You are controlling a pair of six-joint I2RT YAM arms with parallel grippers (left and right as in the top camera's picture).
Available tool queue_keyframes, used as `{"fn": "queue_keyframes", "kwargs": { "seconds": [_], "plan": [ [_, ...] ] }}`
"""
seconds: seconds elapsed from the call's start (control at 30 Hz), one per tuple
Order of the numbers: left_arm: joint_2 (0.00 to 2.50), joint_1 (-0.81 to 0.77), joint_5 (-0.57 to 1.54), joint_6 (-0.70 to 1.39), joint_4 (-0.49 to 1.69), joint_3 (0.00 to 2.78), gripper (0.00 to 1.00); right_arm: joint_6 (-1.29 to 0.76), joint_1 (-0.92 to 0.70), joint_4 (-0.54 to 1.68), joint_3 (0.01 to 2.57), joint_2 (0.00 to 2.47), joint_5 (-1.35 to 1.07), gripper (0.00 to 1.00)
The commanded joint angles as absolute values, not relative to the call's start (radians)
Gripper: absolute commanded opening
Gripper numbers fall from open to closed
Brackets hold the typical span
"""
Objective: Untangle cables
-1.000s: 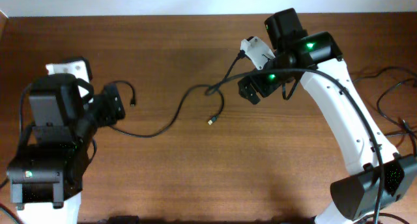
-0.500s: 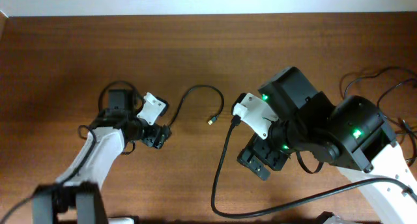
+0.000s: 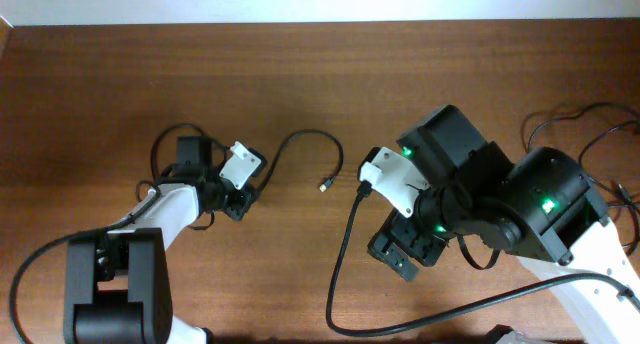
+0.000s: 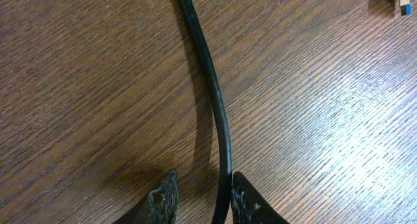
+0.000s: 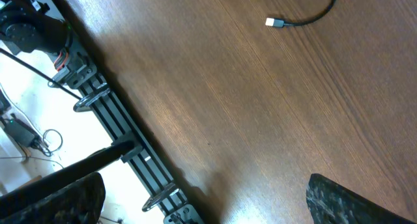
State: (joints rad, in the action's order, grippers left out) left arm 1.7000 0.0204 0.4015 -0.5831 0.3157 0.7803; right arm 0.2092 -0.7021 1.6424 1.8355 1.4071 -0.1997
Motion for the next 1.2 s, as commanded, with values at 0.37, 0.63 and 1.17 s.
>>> {"fn": "queue_keyframes", "kwargs": {
  "seconds": [0.37, 0.63, 1.17],
  "plan": [
    [1.367, -0.292, 0.509, -0.566, 0.532, 1.303, 0.00, 0.200, -0.707, 1.615, 1.842, 1.399, -0.171, 0.99],
    [1.633, -0.569, 0.562, -0.460, 0.236, 1.306, 0.54, 0.181, -0.707, 1.646, 1.842, 1.399, -0.171, 0.99],
    [1.374, 0.273, 0.542, -0.170, 0.827, 1.306, 0.48, 0.062, -0.706, 1.460, 1.842, 1.537, 0.136, 0.99]
  ]
}}
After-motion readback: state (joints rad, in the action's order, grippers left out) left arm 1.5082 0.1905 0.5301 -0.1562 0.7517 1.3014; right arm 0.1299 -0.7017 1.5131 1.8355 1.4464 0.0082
